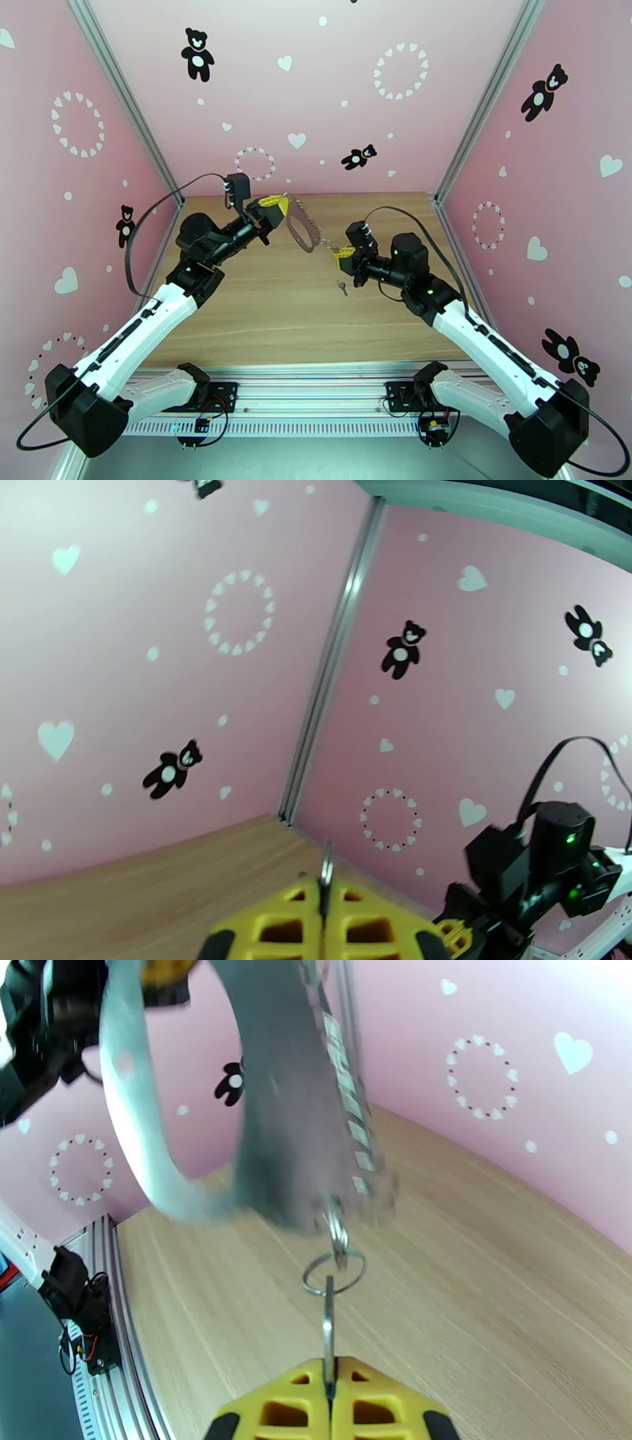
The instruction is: Remove the keys from the keyring
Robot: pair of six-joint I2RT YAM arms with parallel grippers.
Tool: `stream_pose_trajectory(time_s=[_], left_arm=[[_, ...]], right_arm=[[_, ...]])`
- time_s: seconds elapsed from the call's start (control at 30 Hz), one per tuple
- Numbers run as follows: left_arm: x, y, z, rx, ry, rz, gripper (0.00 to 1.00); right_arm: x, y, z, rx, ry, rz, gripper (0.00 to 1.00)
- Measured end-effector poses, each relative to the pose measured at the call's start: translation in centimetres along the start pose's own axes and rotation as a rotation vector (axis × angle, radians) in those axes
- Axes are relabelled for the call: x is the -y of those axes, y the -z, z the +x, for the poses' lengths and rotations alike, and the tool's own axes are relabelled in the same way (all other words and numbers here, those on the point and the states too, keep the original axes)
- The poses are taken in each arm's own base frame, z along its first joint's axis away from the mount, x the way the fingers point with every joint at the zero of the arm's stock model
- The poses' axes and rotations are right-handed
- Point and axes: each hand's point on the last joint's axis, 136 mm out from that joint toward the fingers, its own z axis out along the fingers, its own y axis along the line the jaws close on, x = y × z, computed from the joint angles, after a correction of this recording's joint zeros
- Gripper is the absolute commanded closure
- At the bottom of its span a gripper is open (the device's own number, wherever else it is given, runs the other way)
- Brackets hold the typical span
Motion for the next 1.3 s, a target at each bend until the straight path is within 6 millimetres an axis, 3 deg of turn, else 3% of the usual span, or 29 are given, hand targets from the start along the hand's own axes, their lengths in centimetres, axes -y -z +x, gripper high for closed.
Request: stream_pose_trajectory(time_s=[0.2,0.27,0.5,0.63,0.87,1.03,1.3], left_arm=[[-6.9,0.9,4.5,0.0,0.179,-0.163,0.67],[-8.5,1.1,6.0,-0.013,0.226,-0.214,0.63],[-12.2,3.1,9.7,-0.058,0.282,-0.416,0.55],[-12.8,4.2,10.9,-0.1,0.269,-0.472,0.51],[-11.3,4.2,11.7,-0.174,0.167,-0.424,0.46],[-7.0,2.6,13.4,-0.249,0.045,-0.29,0.44],[0.5,1.1,14.7,-0.278,-0.151,-0.022,0.43]], right_arm=[[0.0,0.1,-2.4,-0.042,0.002,0.022,1.0],[-0.1,-0.1,-2.6,-0.063,0.004,0.023,1.0],[1.0,-0.8,-1.6,-0.173,-0.017,0.074,1.0],[1.4,-0.8,-1.1,-0.226,-0.023,0.096,1.0],[1.4,-0.3,1.5,-0.36,-0.06,0.104,1.0],[0.7,0.4,2.4,-0.424,-0.078,0.1,1.0],[-1.1,0.3,1.1,-0.445,-0.075,0.066,1.0]])
